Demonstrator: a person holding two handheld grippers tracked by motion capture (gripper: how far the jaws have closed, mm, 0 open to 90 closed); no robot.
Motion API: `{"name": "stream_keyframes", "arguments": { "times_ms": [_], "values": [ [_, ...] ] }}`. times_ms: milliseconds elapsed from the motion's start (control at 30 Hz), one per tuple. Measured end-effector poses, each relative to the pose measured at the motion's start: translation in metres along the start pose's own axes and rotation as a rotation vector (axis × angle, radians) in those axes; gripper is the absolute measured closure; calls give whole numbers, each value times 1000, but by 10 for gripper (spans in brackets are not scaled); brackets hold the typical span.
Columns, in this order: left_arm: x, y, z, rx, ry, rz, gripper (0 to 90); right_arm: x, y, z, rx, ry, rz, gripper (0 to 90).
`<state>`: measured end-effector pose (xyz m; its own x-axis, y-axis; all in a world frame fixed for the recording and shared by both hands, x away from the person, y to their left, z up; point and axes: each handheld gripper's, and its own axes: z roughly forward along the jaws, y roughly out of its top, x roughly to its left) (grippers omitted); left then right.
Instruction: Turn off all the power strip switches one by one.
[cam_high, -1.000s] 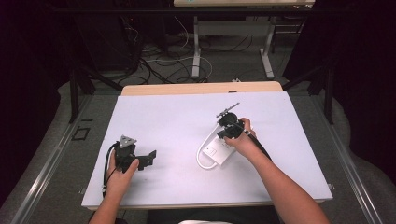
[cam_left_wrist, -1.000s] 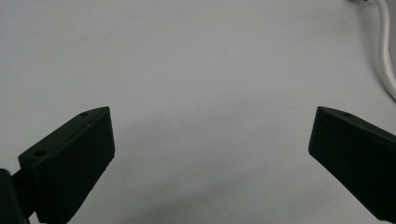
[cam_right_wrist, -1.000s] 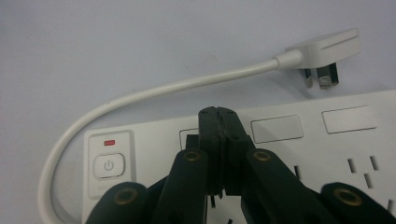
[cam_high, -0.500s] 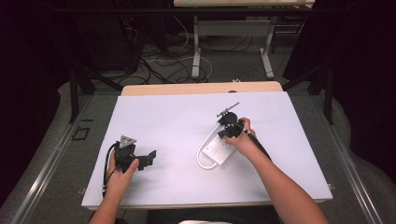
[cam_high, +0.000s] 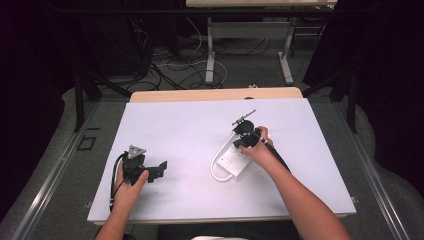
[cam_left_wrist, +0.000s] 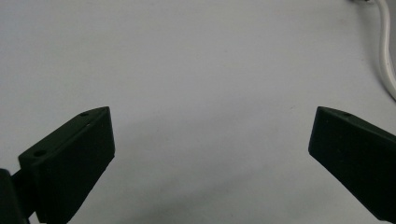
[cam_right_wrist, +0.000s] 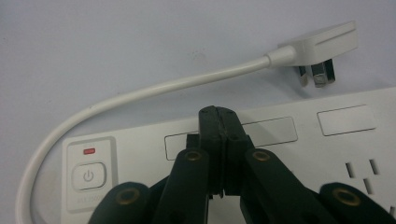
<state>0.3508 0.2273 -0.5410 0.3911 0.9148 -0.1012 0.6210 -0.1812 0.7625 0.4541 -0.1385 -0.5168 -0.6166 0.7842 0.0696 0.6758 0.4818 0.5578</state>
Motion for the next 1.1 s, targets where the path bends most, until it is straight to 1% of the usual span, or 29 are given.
{"name": "stream_keyframes", "arguments": {
  "times_ms": [33, 67, 133, 167, 233, 300, 333, 367, 400, 433, 467, 500, 533, 600, 633, 667, 700, 733, 767, 800, 833, 867, 900, 933, 967, 1033, 1067, 1100],
  "values": [
    [0, 0, 0, 0, 0, 0, 4, 0, 0, 0, 0, 0, 0, 900],
    [0, 0, 0, -1, 0, 0, 3, 0, 0, 1, 11, -13, -3, 900],
    [0, 0, 0, -3, 0, 1, 4, 0, 0, 1, 13, -12, -6, 900],
    [0, 0, 0, -3, 0, 0, 4, 0, -1, 1, 6, -15, -24, 900],
    [0, 0, 0, 2, -2, 0, 4, 0, -1, 1, 7, -18, -23, 900],
    [0, 0, 1, -6, 0, -2, 3, 0, 0, 1, 11, -19, -23, 900],
    [0, 0, 1, -5, -1, -2, 4, 0, 0, 1, 5, -22, -24, 900],
    [0, 0, 1, -5, -1, -2, 3, 0, 0, 3, -20, -8, -5, 900],
    [0, 0, 1, -5, -1, -1, 3, 0, 0, 2, 2, -13, 12, 900],
    [0, 0, 1, -6, -1, -2, 4, -2, 2, -2, 61, -27, -9, 900],
    [0, 0, 1, -7, 0, -3, 4, -2, 1, -1, 39, -22, -2, 899],
    [0, 0, 1, -5, 0, 0, 4, -2, 1, -1, 39, -22, -2, 899],
    [0, 0, 1, -6, -1, -2, 4, -4, 1, 1, 21, -24, 4, 900],
    [0, 0, 1, -5, -1, -1, 4, -6, 1, 0, 26, -22, 0, 900],
    [0, 0, 1, -5, -1, -2, 3, -8, 1, 1, -1, -14, 17, 900],
    [0, 0, 1, -6, -2, -3, 3, -9, 1, 1, -2, -15, 25, 900],
    [0, 0, 1, -5, -2, -2, 3, -10, 2, -1, 12, -21, 18, 900],
    [0, 0, 1, -5, -1, -2, 3, -10, 2, -1, 12, -21, 18, 900],
    [0, 0, 1, -5, -1, -1, 3, -11, 2, -1, -1, -23, 28, 900],
    [0, 0, 1, -2, -1, -1, 3, -11, 2, -1, -1, -23, 28, 900],
    [0, 0, 1, 0, -2, 0, 3, -12, 3, -3, 8, -34, 29, 900],
    [0, 0, 1, 1, -2, 1, 4, -14, 5, -4, -9, -37, 18, 899],
    [0, 0, 1, 1, -2, 1, 4, -14, 5, -4, -9, -37, 18, 899],
    [0, 0, 1, 1, -2, 1, 3, -16, 8, -7, 5, -44, 26, 899],
    [0, 0, 1, 1, -2, 1, 4, -17, 9, -8, 6, -51, 35, 899],
    [0, 0, 1, 0, -1, 0, 4, -18, 10, -8, 7, -58, 34, 899],
    [0, 0, 1, -1, -1, -1, 4, -20, 11, -8, 13, -65, 50, 899],
    [0, 0, 1, 0, -1, -2, 3, -22, 11, -6, -12, -61, 45, 899]
  ]
}}
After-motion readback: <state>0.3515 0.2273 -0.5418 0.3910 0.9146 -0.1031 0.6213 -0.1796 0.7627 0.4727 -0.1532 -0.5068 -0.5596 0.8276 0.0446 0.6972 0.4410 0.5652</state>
